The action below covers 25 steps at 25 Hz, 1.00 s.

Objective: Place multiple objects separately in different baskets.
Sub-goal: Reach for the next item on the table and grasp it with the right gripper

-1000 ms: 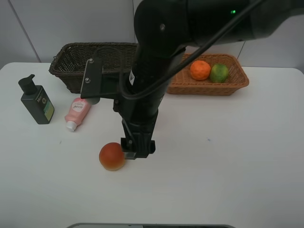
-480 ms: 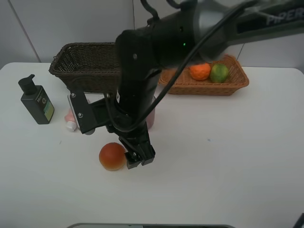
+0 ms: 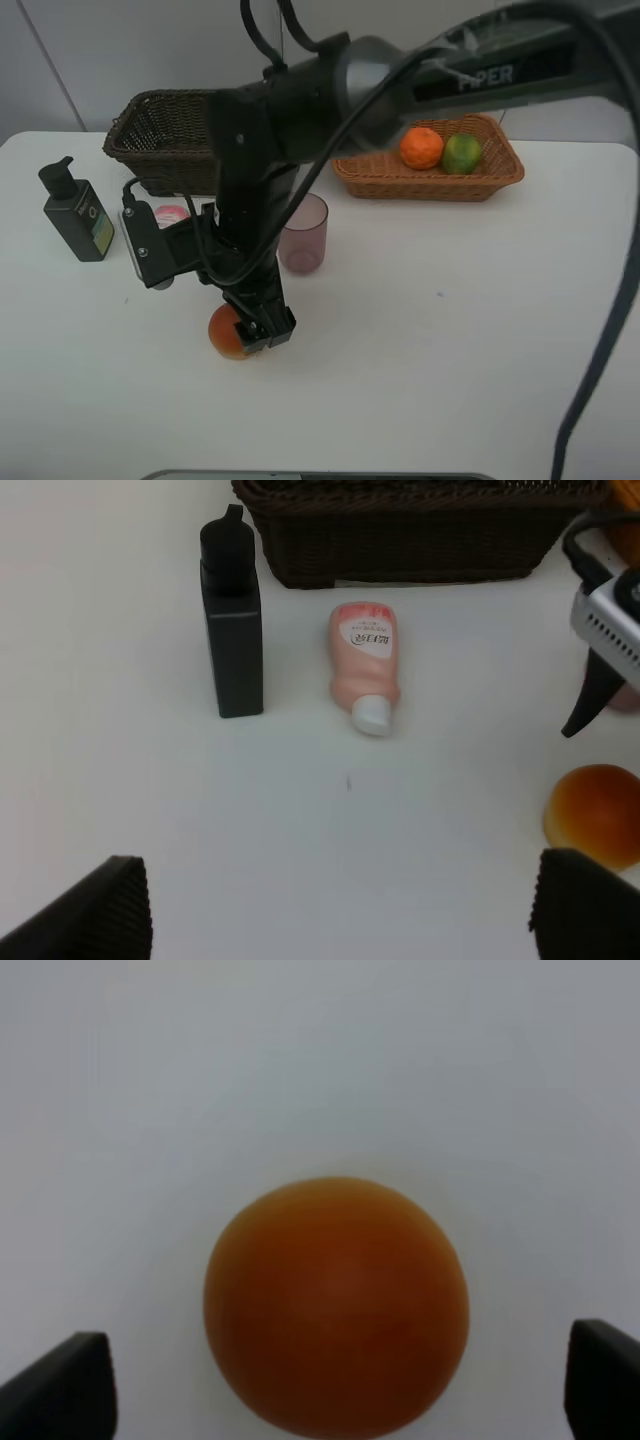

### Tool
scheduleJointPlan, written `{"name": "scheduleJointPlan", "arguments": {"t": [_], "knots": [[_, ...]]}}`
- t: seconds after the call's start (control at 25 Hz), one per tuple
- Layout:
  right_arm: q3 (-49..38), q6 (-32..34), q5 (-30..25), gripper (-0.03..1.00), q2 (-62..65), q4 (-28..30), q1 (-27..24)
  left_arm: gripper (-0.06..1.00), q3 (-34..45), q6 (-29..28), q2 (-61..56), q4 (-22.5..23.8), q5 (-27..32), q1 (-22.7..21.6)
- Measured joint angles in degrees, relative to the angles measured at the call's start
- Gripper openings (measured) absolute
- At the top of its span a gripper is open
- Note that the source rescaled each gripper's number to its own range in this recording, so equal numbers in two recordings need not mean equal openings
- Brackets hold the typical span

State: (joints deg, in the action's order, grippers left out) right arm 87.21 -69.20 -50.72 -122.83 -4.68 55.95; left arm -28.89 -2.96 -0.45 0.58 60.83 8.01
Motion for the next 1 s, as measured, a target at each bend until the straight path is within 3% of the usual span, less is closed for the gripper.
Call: {"name": "scheduleJointPlan", "arguments": {"t": [0.4, 1.0], "knots": [[0.53, 0.0, 3.62, 1.0, -1.89, 1.77, 0.0, 0.98, 0.0, 0.0, 0.0, 0.0, 0.0, 0.0], [0.53, 0.0, 3.9, 0.97, -4.41, 1.71, 0.0, 0.98, 0.0, 0.0, 0.0, 0.0, 0.0, 0.0]]}}
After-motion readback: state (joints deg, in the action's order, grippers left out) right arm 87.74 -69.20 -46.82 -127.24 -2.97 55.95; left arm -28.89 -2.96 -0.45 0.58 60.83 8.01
